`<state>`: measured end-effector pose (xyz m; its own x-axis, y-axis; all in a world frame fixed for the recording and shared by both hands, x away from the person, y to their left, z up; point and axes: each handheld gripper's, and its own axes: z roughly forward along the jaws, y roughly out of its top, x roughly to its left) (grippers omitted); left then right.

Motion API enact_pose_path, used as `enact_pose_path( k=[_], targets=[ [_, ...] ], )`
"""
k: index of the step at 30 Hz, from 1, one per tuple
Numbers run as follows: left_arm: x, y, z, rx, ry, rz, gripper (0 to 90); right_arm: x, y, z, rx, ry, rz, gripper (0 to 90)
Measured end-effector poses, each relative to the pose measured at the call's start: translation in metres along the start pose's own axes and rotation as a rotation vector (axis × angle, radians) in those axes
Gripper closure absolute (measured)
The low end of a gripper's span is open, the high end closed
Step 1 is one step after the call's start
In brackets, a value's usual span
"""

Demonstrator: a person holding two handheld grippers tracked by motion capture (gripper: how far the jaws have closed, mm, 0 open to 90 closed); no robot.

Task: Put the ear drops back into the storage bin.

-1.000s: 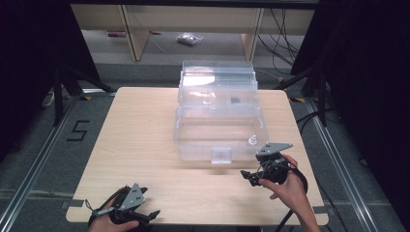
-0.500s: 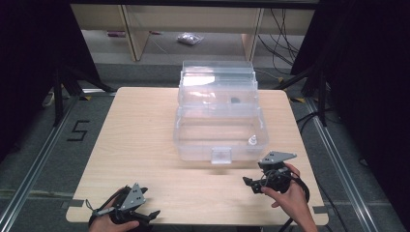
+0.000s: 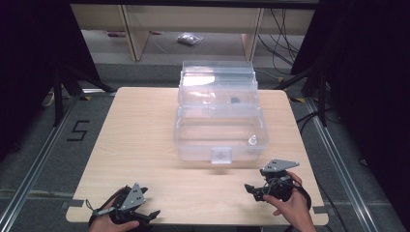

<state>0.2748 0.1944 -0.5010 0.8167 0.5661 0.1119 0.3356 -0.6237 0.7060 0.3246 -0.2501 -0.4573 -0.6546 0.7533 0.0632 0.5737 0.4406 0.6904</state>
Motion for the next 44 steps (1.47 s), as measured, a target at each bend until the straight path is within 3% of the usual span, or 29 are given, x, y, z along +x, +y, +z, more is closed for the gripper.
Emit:
enact_pose_path(
  k=[2, 4, 5, 6, 7, 10, 11, 13, 14, 15, 17, 18, 21, 22, 24, 25, 26, 28, 29, 30, 31, 33, 34, 35, 36, 39, 41, 42, 44],
  targets=[
    [0.000, 0.000, 0.000, 0.000, -0.003, -0.001, 16.0, 0.001, -0.002, -0.003, 0.024, 0.009, -0.012, 19.3],
    [0.001, 0.000, 0.000, 0.007, -0.002, 0.003, 16.1, 0.004, -0.005, -0.001, 0.006, 0.003, 0.008, 18.8],
    [0.000, 0.000, 0.000, 0.000, 0.001, 0.000, 16.0, 0.003, -0.006, -0.003, 0.030, 0.009, -0.006, 18.7],
    [0.000, 0.000, 0.000, 0.001, 0.001, 0.000, 16.0, 0.006, -0.009, -0.002, 0.022, 0.008, 0.016, 18.5],
    [0.000, 0.000, 0.000, 0.001, 0.001, -0.001, 16.1, 0.004, -0.010, -0.002, 0.034, 0.005, -0.014, 18.4],
    [0.000, 0.000, 0.001, 0.010, -0.001, 0.002, 16.0, 0.004, -0.013, -0.002, 0.030, -0.002, -0.023, 18.4],
    [0.000, 0.000, 0.001, 0.009, 0.000, 0.003, 16.0, 0.008, -0.013, -0.003, 0.048, 0.004, 0.020, 18.3],
    [0.001, 0.000, 0.001, 0.009, -0.001, 0.003, 16.1, 0.005, -0.016, -0.001, 0.044, -0.002, -0.023, 18.3],
    [0.001, 0.000, 0.001, 0.009, -0.001, 0.001, 16.0, 0.007, -0.017, -0.001, 0.036, 0.000, -0.005, 18.3],
    [0.001, 0.000, 0.001, 0.009, 0.004, 0.001, 16.0, 0.008, -0.018, -0.002, 0.065, 0.004, -0.013, 18.3],
    [0.001, 0.000, 0.001, 0.009, 0.000, 0.003, 16.0, 0.007, -0.020, -0.001, 0.050, -0.007, -0.026, 18.2],
    [0.000, 0.000, 0.001, 0.009, 0.001, 0.003, 16.0, 0.009, -0.020, -0.002, 0.070, 0.000, -0.001, 18.3],
    [0.001, 0.000, 0.001, 0.012, 0.004, 0.005, 16.1, 0.009, -0.023, -0.001, 0.063, -0.008, -0.022, 18.3],
    [0.001, 0.000, 0.001, 0.010, 0.005, 0.002, 16.1, 0.011, -0.025, -0.002, 0.066, -0.010, -0.005, 18.3],
    [0.001, 0.000, 0.001, 0.011, 0.004, 0.004, 16.0, 0.009, -0.026, -0.002, 0.056, -0.010, -0.048, 18.3],
    [0.001, 0.000, 0.001, 0.010, 0.004, 0.004, 16.1, 0.011, -0.026, -0.003, 0.078, -0.011, -0.022, 18.3],
    [0.001, 0.000, 0.001, 0.008, 0.003, 0.002, 16.0, 0.010, -0.028, -0.001, 0.046, -0.016, -0.033, 18.3],
    [0.001, 0.000, 0.000, 0.009, 0.000, 0.003, 16.1, 0.010, -0.029, -0.004, 0.075, -0.015, -0.039, 18.3],
    [0.001, 0.000, 0.000, 0.009, 0.000, 0.003, 16.0, 0.013, -0.030, -0.003, 0.070, -0.013, -0.015, 18.3],
    [0.001, 0.000, 0.000, 0.009, 0.000, 0.003, 16.0, 0.011, -0.030, -0.004, 0.079, -0.016, -0.031, 18.3],
    [0.001, 0.000, 0.000, 0.009, 0.000, 0.003, 16.0, 0.011, -0.032, -0.002, 0.050, -0.022, -0.037, 18.3],
    [0.000, 0.000, 0.001, 0.007, 0.005, 0.000, 16.0, 0.013, -0.032, -0.005, 0.089, -0.018, -0.008, 18.3],
    [0.001, 0.000, 0.001, 0.010, 0.005, 0.003, 16.0, 0.012, -0.032, -0.006, 0.091, -0.015, -0.021, 18.3],
    [0.001, 0.000, 0.001, 0.011, 0.005, 0.004, 16.0, 0.011, -0.033, -0.005, 0.066, -0.015, -0.037, 18.3],
    [0.000, 0.000, 0.001, 0.009, 0.004, 0.001, 16.1, 0.013, -0.034, -0.006, 0.076, -0.019, -0.007, 18.3],
    [0.001, 0.000, 0.001, 0.011, 0.006, 0.004, 16.0, 0.010, -0.035, -0.007, 0.059, -0.026, -0.040, 18.3],
    [0.001, 0.000, 0.001, 0.010, 0.006, 0.004, 16.0, 0.012, -0.036, -0.009, 0.087, -0.023, -0.006, 18.3],
    [0.001, 0.000, 0.001, 0.011, 0.006, 0.003, 16.0, 0.012, -0.036, -0.009, 0.074, -0.026, -0.004, 18.3],
    [0.000, 0.000, 0.001, 0.011, 0.008, 0.002, 16.0, 0.009, -0.037, -0.007, 0.058, -0.028, -0.041, 18.3]
  ],
)
